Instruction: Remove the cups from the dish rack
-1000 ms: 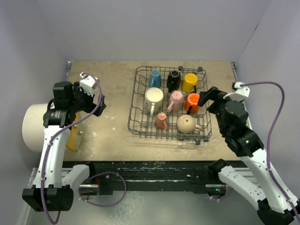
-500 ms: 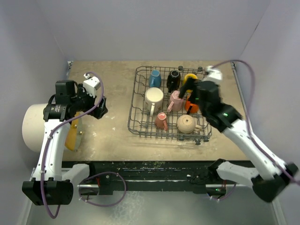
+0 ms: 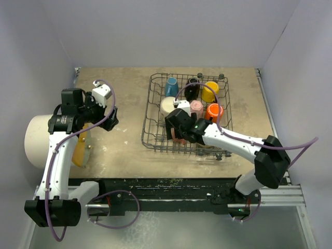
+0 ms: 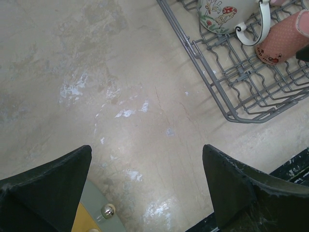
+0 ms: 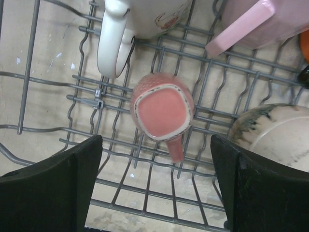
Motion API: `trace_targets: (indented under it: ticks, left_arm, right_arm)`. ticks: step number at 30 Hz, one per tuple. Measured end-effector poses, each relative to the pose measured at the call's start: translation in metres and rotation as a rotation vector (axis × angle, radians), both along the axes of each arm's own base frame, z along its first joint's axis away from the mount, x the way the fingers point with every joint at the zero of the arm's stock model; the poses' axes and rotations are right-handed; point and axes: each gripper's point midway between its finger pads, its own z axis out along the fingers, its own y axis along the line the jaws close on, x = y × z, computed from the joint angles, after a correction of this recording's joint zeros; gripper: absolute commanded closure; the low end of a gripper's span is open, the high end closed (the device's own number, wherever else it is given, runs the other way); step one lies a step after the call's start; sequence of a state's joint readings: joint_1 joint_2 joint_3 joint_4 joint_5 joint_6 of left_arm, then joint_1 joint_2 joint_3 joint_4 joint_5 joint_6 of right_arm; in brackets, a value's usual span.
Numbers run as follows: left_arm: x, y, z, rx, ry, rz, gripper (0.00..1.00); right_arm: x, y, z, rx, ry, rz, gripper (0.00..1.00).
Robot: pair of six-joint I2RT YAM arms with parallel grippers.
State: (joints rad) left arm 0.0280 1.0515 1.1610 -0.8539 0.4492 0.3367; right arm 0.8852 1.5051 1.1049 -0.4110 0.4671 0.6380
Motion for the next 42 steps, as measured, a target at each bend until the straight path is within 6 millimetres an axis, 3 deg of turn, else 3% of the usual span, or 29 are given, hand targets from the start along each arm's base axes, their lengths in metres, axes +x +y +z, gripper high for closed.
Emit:
trace_targets:
  ticks: [15,20,35,37,42]
  left_arm:
    - [-0.002,-0.002,0.003,-0.009,-0.01,-0.008,0.01]
    - [-0.003,-0.003,0.004,-0.011,-0.012,-0.01,0.01]
    - [-0.007,-0.004,0.01,-0.015,-0.038,-0.017,0.01]
    - [-0.01,-0.005,0.01,-0.017,-0.043,-0.02,0.01]
    - [-0.017,-0.008,0.008,-0.028,-0.05,-0.041,0.01]
  right_arm:
    - [-0.023,0.0,-0.058,-0.02,0.122,0.051,0.34]
    - [-0.02,0.004,-0.063,-0.012,0.121,0.053,0.44]
    - [-0.024,0.001,-0.061,-0.029,0.136,0.074,0.94]
    - [-0.024,0.0,-0.055,-0.031,0.135,0.077,1.0]
    - [-0.018,0.007,-0.021,0.007,0.098,0.08,1.0]
